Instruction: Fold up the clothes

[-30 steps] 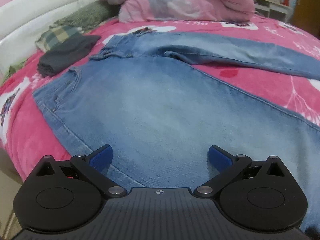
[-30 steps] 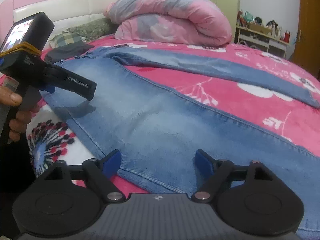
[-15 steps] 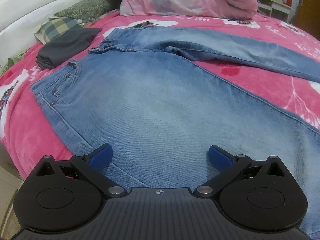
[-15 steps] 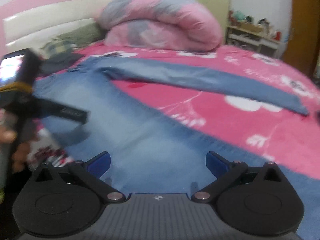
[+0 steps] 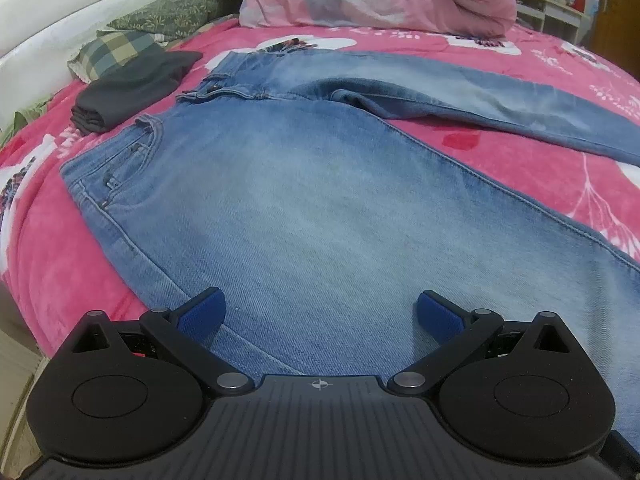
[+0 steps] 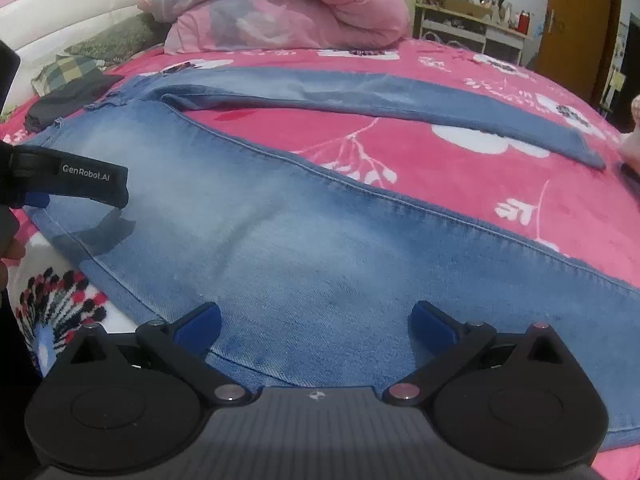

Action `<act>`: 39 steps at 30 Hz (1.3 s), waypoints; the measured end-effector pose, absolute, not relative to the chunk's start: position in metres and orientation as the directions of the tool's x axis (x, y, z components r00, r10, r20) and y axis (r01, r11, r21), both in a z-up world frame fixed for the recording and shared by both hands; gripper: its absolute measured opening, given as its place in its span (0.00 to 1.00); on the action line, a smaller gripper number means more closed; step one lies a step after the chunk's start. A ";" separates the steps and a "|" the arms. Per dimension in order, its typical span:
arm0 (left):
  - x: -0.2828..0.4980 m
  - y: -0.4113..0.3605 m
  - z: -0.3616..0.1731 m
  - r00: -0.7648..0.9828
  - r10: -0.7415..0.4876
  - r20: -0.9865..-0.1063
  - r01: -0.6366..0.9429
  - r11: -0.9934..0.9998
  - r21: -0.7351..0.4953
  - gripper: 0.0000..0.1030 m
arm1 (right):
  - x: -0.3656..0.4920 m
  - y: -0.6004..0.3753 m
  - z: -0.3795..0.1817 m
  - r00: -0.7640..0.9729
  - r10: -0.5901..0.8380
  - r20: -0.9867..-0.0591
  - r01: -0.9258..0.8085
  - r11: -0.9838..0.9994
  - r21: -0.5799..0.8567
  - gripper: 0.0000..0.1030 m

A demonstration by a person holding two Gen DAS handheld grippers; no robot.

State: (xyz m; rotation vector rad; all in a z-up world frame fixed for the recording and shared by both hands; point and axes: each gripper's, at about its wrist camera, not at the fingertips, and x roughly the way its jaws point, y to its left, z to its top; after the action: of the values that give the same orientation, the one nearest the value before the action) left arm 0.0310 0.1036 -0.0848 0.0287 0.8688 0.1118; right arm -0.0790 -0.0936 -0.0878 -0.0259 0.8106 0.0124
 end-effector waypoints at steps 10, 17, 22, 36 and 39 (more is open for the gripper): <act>0.031 0.104 -0.085 0.636 0.104 -0.765 -0.081 0.994 0.068 1.00 | -0.080 -0.090 -0.092 0.701 -0.017 -0.713 0.009 1.000 -0.015 1.00; 0.032 0.103 -0.084 0.630 0.107 -0.769 -0.083 0.994 0.070 1.00 | -0.082 -0.091 -0.094 0.712 -0.017 -0.701 0.011 1.000 -0.013 1.00; 0.032 0.102 -0.084 0.627 0.114 -0.771 -0.087 0.993 0.077 1.00 | -0.083 -0.092 -0.096 0.723 -0.015 -0.691 0.009 1.000 -0.012 1.00; 0.032 0.102 -0.085 0.629 0.116 -0.769 -0.078 0.993 0.087 1.00 | -0.093 -0.089 -0.101 0.762 -0.030 -0.647 0.022 1.000 -0.021 1.00; 0.032 0.102 -0.085 0.632 0.115 -0.766 -0.073 0.993 0.089 1.00 | -0.099 -0.088 -0.101 0.769 -0.040 -0.637 0.029 0.999 -0.027 1.00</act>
State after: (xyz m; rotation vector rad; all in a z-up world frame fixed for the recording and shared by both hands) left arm 0.0319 0.1020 -0.0850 0.0511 0.8798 0.1079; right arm -0.0988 -0.0876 -0.1010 -0.0155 0.6918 -0.0373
